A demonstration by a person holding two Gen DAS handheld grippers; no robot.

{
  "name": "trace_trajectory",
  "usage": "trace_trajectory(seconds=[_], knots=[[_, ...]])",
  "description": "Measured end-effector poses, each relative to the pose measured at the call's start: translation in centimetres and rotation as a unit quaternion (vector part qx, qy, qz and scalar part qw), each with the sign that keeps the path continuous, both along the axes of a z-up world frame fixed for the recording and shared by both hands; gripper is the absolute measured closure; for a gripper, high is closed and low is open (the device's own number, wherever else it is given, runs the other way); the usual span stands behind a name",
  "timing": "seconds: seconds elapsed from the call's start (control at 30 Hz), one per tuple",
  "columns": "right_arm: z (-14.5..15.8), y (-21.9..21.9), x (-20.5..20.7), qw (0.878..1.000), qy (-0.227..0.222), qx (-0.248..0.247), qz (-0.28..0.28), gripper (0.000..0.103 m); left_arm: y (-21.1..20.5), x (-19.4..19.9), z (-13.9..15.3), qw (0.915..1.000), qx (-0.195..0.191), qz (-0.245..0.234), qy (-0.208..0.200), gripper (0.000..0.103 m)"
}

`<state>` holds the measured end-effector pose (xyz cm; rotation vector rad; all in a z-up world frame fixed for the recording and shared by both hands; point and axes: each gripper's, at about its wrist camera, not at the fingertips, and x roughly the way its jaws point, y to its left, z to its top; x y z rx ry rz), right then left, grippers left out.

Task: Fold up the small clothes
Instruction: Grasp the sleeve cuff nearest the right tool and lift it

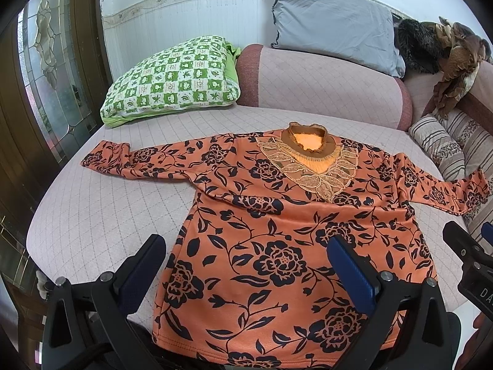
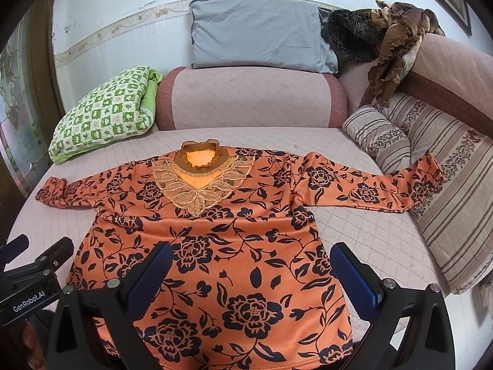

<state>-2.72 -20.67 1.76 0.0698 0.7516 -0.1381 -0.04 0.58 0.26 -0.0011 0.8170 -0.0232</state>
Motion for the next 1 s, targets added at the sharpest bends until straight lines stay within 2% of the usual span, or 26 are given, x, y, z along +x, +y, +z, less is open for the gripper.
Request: trace_trajectory(seconds=[0.17,0.27,0.33,0.4,0.47,0.53,0.57,0.63,0.73,0.83,0.9,0.93,1.0], knots=[[-0.3,-0.7,0.1,1.000,0.002,0.020,0.007,0.000,0.0,0.1,-0.3,1.0000,-0.003,-0.002,0.002,0.000],[-1.3,-3.2,0.4,0.996,0.012,0.085,0.014,0.000,0.5,0.5,-1.0,0.9997,-0.021,-0.009,0.011,0.000],[-2.6,-6.5,0.2,0.988,0.008,0.152,0.005,0.000,1.2,1.2,-2.3,0.9990,-0.036,-0.007,0.025,0.000],[-4.2,-11.2,0.0,0.975,0.002,0.220,-0.026,0.000,1.6,2.0,-3.7,0.9986,-0.035,-0.002,0.040,0.000],[-5.5,-16.0,0.1,0.964,-0.008,0.256,-0.073,0.000,1.9,3.1,-5.5,0.9977,-0.030,0.005,0.061,0.000],[-6.3,-22.0,0.4,0.951,-0.019,0.269,-0.148,0.003,2.1,3.8,-6.7,0.9968,-0.028,0.008,0.075,0.000],[-6.3,-24.4,0.6,0.948,-0.024,0.264,-0.177,0.007,2.2,4.2,-7.4,0.9962,-0.025,0.009,0.083,0.000],[-5.3,-29.2,1.9,0.951,-0.026,0.176,-0.254,0.014,2.1,4.9,-8.4,0.9955,-0.024,0.010,0.091,0.000],[-4.0,-33.3,5.3,0.954,-0.017,0.043,-0.298,0.018,2.1,5.7,-9.4,0.9948,-0.025,0.011,0.098,0.000],[-4.6,-35.9,9.8,0.943,0.029,-0.061,-0.325,0.021,1.7,6.4,-10.1,0.9945,-0.025,0.009,0.101,0.000],[-5.5,-37.4,12.6,0.934,0.061,-0.107,-0.335,0.038,1.6,6.8,-10.6,0.9947,-0.020,0.007,0.101,0.000],[-6.1,-37.8,13.6,0.929,0.076,-0.129,-0.338,0.041,1.6,6.9,-10.7,0.9949,-0.016,0.008,0.099,0.000],[-7.9,-39.2,15.2,0.918,0.123,-0.139,-0.349,0.071,1.8,7.3,-10.9,0.9948,-0.014,0.010,0.100,0.000]])
